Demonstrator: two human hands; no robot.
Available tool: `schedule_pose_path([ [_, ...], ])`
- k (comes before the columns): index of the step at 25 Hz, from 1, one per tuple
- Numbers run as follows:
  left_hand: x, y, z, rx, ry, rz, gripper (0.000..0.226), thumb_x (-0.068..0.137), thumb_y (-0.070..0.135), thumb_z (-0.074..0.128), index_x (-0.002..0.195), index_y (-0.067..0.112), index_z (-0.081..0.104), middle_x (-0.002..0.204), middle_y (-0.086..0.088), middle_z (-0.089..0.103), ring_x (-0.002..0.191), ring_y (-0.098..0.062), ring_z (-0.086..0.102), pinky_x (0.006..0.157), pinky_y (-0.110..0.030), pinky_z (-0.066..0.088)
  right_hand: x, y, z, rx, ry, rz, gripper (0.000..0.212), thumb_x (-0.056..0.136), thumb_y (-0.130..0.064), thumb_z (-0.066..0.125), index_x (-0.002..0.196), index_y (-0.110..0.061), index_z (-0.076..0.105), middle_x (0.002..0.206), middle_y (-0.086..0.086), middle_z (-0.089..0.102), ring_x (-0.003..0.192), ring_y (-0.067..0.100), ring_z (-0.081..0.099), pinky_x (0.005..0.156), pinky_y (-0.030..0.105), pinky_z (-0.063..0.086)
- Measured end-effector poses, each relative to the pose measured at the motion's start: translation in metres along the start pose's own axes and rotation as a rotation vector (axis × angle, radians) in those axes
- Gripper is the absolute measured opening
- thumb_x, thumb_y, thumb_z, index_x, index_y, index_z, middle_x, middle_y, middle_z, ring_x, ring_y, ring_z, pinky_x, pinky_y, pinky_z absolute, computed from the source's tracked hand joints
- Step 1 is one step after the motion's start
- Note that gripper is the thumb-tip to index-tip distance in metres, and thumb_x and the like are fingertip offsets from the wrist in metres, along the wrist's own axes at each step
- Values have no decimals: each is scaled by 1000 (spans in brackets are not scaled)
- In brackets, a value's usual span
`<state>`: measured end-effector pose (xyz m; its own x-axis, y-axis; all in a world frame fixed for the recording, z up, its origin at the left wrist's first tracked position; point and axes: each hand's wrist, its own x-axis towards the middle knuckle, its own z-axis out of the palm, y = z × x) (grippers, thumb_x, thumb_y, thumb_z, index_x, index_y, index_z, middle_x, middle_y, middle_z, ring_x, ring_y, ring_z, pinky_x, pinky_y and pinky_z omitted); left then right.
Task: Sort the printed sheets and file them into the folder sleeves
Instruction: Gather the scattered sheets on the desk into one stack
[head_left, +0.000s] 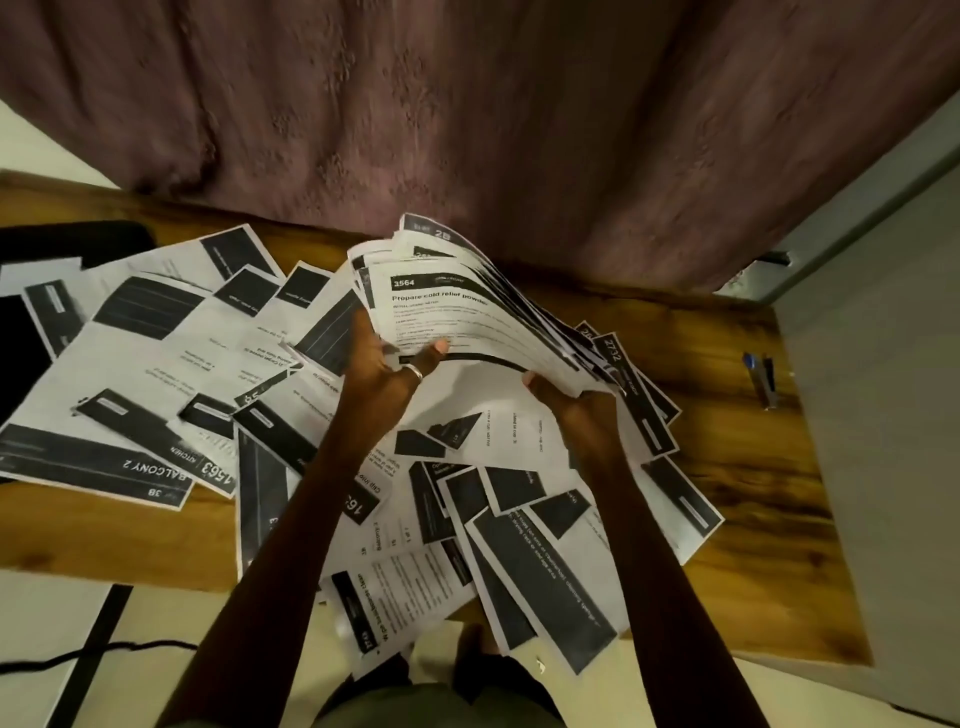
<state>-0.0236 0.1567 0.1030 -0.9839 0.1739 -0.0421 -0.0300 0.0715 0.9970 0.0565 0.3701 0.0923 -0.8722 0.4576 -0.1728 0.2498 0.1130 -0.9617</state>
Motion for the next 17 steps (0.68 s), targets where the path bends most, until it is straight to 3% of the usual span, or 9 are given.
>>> schedule_pose_path([
  [2, 3, 0, 5, 35, 43, -8, 53, 93, 22, 69, 141, 13, 47, 128, 7, 65, 115, 0, 62, 99, -29, 54, 1, -3, 3, 27, 28, -40, 47, 77, -36, 82, 113, -55, 58, 119, -15, 67, 114, 11, 63, 99, 48, 51],
  [5, 7, 8, 1, -48, 46, 103, 51, 95, 16, 66, 141, 16, 45, 136, -3, 61, 123, -15, 61, 99, -38, 54, 5, -21, -1, 158, 60, -143, 49, 84, -8, 74, 116, -42, 57, 122, -2, 66, 116, 17, 63, 93, 42, 55],
  [8, 2, -2, -1, -82, -38, 61, 63, 90, 14, 72, 144, 17, 40, 137, -1, 61, 124, -14, 60, 99, -34, 54, 2, -12, -7, 216, -8, -109, 45, 86, 1, 69, 122, -24, 59, 120, 3, 69, 114, 20, 65, 93, 43, 55],
  [9, -1, -10, -1, -38, -44, 15, 64, 89, 17, 73, 144, 17, 41, 136, 2, 61, 123, -11, 60, 100, -35, 54, -1, -6, -8, 204, -17, -80, 47, 86, 3, 68, 121, -27, 60, 117, -1, 71, 113, 18, 66, 94, 45, 55],
  [11, -5, -27, 2, 41, -12, -33, 59, 89, 21, 73, 139, 17, 43, 131, 6, 62, 118, -7, 61, 98, -37, 55, -6, 2, -8, 190, -27, -14, 50, 85, 3, 68, 112, -38, 63, 112, -9, 72, 111, 16, 67, 94, 50, 54],
  [13, -1, -34, 7, 39, 34, -40, 53, 90, 20, 72, 135, 22, 43, 126, 13, 60, 115, -2, 61, 97, -31, 55, -1, 10, -7, 169, -5, 31, 45, 84, -1, 71, 109, -36, 63, 108, -11, 72, 107, 14, 68, 95, 53, 53],
  [15, 6, -33, 14, -5, 45, -29, 55, 90, 19, 72, 136, 27, 43, 128, 12, 60, 119, -3, 59, 98, -25, 52, 5, 12, -1, 114, 11, 5, 44, 82, -19, 77, 117, -40, 60, 117, -8, 70, 111, 16, 66, 98, 55, 51],
  [17, 11, -40, 18, -7, 48, -25, 58, 89, 17, 71, 139, 25, 43, 133, 9, 60, 122, -5, 57, 103, -29, 49, 10, 18, 4, 35, 2, -33, 58, 77, -33, 79, 126, -46, 53, 127, -6, 64, 118, 16, 61, 100, 51, 49],
])
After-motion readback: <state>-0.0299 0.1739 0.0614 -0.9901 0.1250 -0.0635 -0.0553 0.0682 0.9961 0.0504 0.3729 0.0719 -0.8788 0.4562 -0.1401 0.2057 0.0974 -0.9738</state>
